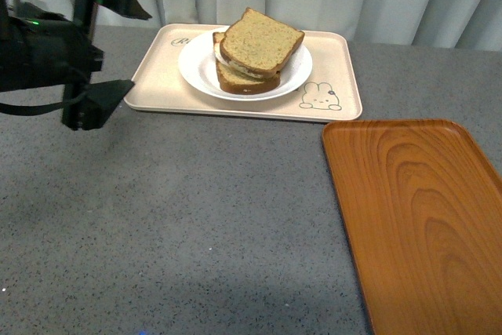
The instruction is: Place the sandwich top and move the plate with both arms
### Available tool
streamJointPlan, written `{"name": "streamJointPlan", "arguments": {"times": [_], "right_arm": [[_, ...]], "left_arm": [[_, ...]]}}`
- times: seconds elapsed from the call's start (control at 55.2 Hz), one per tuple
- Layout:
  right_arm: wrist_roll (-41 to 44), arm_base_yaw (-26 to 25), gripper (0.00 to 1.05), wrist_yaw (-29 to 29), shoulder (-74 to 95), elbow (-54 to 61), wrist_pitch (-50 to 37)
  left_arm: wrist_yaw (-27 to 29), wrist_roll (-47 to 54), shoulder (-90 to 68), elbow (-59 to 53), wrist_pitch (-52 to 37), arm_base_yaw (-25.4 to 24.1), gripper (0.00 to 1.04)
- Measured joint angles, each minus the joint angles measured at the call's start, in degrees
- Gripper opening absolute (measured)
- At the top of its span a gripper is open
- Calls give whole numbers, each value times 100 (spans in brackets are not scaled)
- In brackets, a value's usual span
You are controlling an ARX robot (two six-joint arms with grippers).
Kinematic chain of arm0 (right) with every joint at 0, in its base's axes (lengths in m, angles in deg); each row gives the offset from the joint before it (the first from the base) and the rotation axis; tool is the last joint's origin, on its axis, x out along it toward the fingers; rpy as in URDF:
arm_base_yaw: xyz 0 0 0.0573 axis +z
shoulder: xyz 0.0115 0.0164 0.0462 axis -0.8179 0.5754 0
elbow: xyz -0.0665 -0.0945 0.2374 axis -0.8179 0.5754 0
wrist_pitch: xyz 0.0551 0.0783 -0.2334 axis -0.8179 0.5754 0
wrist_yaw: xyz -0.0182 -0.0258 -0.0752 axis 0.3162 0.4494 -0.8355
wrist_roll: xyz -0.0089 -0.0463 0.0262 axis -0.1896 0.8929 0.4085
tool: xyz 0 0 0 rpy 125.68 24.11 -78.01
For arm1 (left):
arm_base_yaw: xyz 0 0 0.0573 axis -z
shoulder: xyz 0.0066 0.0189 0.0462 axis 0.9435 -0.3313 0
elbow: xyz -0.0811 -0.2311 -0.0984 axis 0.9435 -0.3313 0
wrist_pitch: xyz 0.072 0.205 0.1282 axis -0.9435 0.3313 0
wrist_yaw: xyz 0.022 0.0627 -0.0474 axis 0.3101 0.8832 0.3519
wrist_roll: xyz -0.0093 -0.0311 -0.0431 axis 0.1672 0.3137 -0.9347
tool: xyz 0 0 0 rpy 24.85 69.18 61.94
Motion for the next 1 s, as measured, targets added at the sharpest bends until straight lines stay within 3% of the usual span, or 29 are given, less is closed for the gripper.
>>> {"name": "streamJointPlan", "arguments": {"times": [0.218, 0.381, 0.635, 0.707, 0.816, 0.888, 0.997], "right_arm": [[0, 0, 96, 0, 0, 0, 0], [0, 0, 96, 2, 0, 0, 0], [0, -2, 96, 0, 2, 0, 0], [0, 0, 96, 2, 0, 0, 0], [0, 0, 96, 2, 2, 0, 0], [0, -2, 96, 2, 0, 0, 0], [-2, 0, 96, 2, 0, 0, 0]], "left_arm": [[809, 1759, 1843, -1902, 791, -409, 98], [1010, 2634, 2334, -2509, 518, -501, 95], [1486, 4876, 2020, -3604, -2553, -452, 55], [1495, 5665, 2527, -3945, -3287, -450, 38], [1497, 6050, 3193, -4203, -3224, -450, 21], [1497, 6210, 3799, -4430, -2815, -450, 4], [1499, 6290, 4513, -4601, -2262, -450, 4]]}}
